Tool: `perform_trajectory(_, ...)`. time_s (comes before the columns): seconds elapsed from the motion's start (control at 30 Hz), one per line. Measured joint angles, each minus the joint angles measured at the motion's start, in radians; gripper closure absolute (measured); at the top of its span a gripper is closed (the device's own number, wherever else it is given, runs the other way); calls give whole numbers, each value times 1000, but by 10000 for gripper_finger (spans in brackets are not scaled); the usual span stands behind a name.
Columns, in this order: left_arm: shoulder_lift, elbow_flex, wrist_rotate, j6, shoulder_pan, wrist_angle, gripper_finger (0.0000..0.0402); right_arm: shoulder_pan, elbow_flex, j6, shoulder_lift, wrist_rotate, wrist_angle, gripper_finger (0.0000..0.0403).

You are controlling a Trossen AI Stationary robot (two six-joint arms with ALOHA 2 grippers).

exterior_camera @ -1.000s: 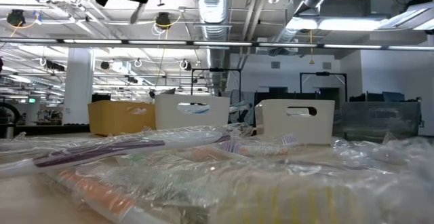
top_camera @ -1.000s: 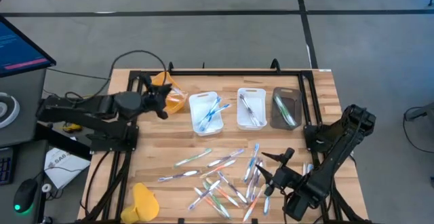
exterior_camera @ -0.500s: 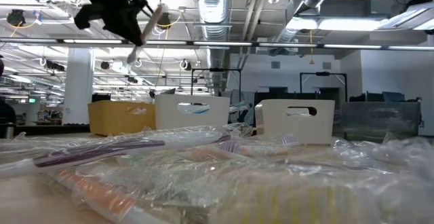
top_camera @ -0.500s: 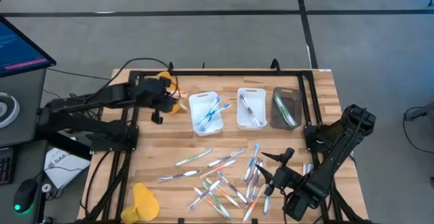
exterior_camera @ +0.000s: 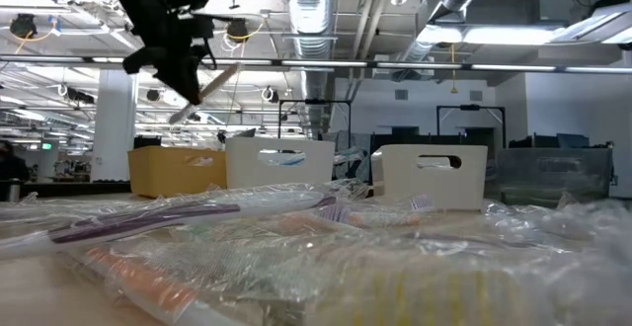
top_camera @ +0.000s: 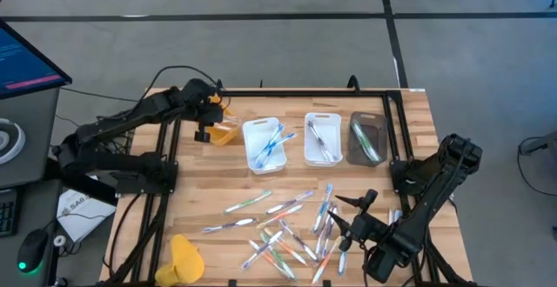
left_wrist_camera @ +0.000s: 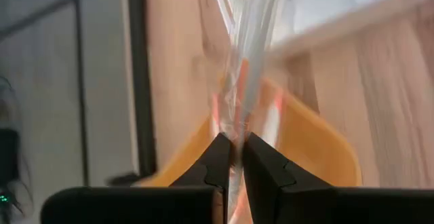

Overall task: Pick & Place Toothbrushes
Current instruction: Put the orange toothbrush into the orange bin

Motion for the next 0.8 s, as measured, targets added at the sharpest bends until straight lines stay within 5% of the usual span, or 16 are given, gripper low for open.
perform_trajectory(0.8,256,-63,-64,-54,142,15,349,2,0,8,1,-46,3,173)
